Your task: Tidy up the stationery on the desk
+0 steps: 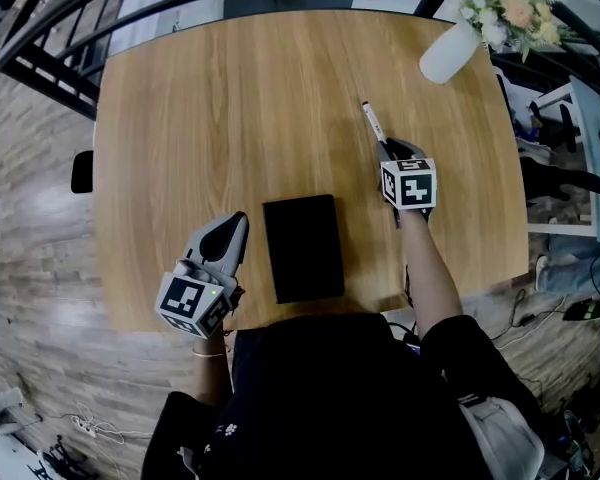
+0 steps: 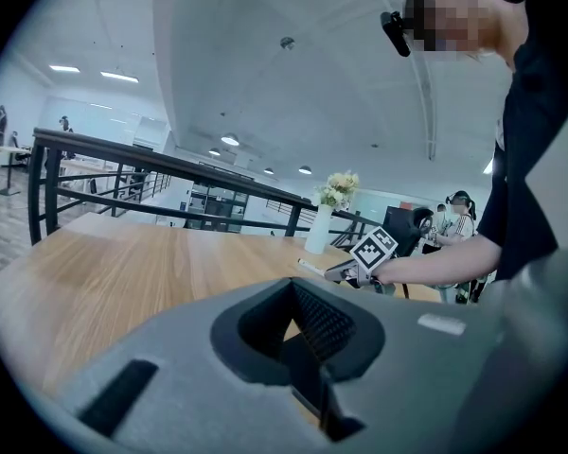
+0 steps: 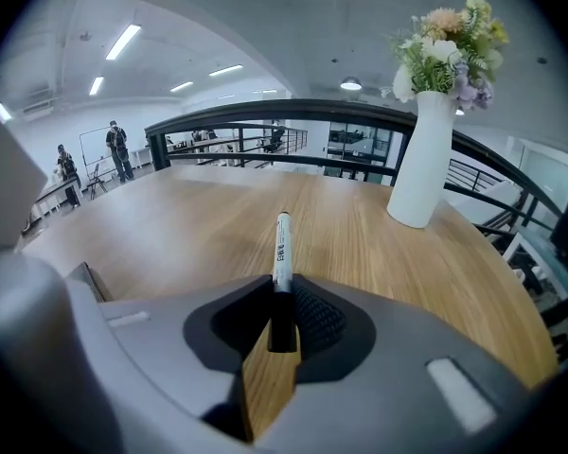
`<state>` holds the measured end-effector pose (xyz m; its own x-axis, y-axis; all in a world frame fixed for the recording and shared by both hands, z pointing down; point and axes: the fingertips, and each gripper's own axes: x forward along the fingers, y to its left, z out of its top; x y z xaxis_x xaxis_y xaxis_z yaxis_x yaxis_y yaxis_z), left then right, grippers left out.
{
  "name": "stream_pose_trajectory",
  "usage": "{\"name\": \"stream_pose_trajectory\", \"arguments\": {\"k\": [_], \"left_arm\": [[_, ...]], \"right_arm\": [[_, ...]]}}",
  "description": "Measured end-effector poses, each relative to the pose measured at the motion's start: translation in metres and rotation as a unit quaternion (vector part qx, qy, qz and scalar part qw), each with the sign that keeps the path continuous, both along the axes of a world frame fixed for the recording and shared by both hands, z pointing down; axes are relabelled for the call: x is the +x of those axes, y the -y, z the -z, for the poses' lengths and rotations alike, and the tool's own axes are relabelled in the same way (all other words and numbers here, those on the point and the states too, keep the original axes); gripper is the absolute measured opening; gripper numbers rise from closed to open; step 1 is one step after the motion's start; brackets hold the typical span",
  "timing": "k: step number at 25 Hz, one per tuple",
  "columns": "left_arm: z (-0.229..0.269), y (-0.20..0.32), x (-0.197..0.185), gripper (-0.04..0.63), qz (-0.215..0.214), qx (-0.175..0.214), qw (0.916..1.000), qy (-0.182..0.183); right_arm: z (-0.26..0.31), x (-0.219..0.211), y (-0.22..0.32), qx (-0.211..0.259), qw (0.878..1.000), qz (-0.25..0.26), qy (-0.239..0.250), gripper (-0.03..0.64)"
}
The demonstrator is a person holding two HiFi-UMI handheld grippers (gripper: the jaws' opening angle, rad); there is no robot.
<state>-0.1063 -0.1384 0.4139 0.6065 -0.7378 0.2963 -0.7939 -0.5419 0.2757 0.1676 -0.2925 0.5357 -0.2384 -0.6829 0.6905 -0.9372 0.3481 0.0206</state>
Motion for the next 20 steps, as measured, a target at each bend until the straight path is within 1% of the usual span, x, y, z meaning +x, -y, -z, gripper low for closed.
{"name": "stream_pose_trajectory", "arguments": {"k": [6, 10, 15, 20], "left_arm": [[0.002, -0.014, 0.007, -0.005, -0.011, 0.003, 0.9999, 0.003], [0.006, -0.023, 0.012, -0.005, -0.023, 0.016, 0.9996, 0.008], [0.000, -0.033, 0.029, -0.005, -0.043, 0.007, 0.9989, 0.017], [0.000, -0.038, 0.039, -0.005, -0.056, 0.015, 0.9982, 0.017]], "right_arm": [[0.012, 0.001, -0.032, 0.011, 1.000, -0.009, 0.020, 0.077], [0.019, -0.001, -0.056, 0.016, 0.999, -0.016, 0.044, 0.078], [0.025, 0.006, -0.080, 0.019, 0.998, -0.019, 0.061, 0.078], [0.023, 0.002, -0.111, 0.015, 0.997, -0.021, 0.076, 0.078]]}}
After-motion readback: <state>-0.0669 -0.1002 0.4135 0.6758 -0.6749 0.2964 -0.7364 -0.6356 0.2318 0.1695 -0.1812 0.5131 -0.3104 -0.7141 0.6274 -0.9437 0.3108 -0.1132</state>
